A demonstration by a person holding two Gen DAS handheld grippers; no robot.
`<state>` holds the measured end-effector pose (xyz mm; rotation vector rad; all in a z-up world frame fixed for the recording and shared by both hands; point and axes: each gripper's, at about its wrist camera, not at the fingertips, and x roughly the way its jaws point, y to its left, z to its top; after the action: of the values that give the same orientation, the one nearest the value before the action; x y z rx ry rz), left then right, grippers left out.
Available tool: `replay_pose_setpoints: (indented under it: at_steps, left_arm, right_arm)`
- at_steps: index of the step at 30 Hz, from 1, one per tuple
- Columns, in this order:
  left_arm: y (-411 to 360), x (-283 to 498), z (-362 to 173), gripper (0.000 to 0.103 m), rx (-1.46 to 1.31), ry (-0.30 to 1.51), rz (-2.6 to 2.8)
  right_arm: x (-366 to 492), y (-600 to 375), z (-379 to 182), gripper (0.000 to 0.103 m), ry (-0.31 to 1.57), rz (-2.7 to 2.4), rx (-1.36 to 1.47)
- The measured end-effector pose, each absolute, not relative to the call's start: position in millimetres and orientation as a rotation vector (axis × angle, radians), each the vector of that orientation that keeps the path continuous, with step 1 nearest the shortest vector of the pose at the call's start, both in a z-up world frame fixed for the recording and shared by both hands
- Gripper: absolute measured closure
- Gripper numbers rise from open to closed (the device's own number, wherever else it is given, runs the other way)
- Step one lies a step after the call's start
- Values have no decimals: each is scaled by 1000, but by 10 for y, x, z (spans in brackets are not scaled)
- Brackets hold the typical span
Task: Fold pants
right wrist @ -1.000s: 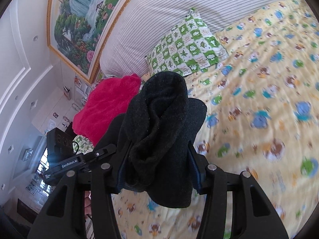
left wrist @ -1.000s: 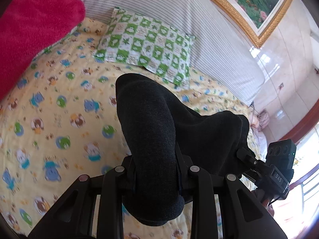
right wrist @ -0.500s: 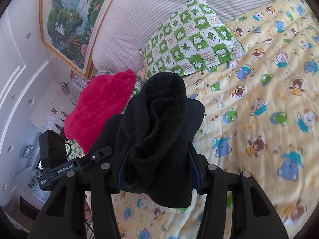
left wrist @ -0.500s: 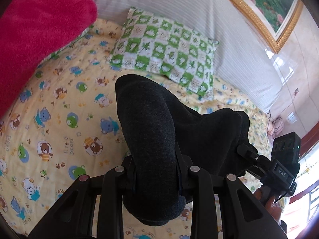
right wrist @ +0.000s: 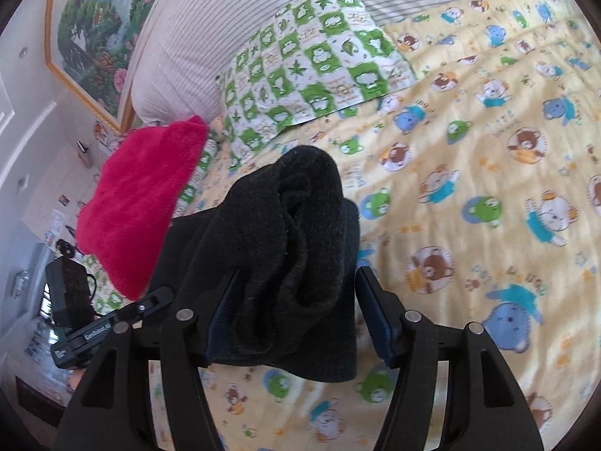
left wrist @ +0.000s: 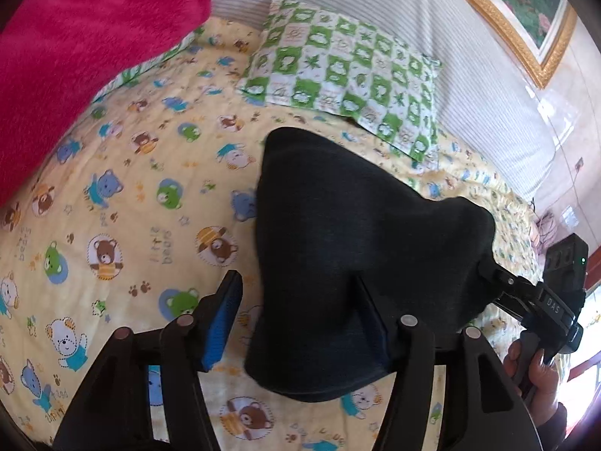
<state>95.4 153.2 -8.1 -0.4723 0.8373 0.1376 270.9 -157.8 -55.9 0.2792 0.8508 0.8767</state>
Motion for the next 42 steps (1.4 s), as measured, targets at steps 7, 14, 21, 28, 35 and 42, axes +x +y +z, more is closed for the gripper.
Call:
replay_pose_setpoints:
  at_steps: [7, 14, 21, 28, 35, 42]
  left_arm:
    - [1503, 965, -155, 36, -459, 852, 151]
    - [1399, 975, -100, 36, -389, 861, 185]
    - [1348, 964, -69, 36, -353, 871, 192]
    - [1297, 874, 0, 35, -325, 850, 199]
    - [1155, 746, 97, 28, -223, 822, 211]
    - [1024, 599, 186, 22, -121, 790, 223]
  right_arm:
    - [2766, -1723, -602, 30, 854, 813, 268]
    - [2755, -1721, -595, 30, 850, 799, 262]
    - [2732, -1722, -596, 29, 852, 793, 257]
    - [2657, -1704, -523, 29, 838, 802, 236]
    - [2397, -1635, -311, 22, 778, 866, 140]
    - [2048, -1489, -129, 12, 669, 937, -62]
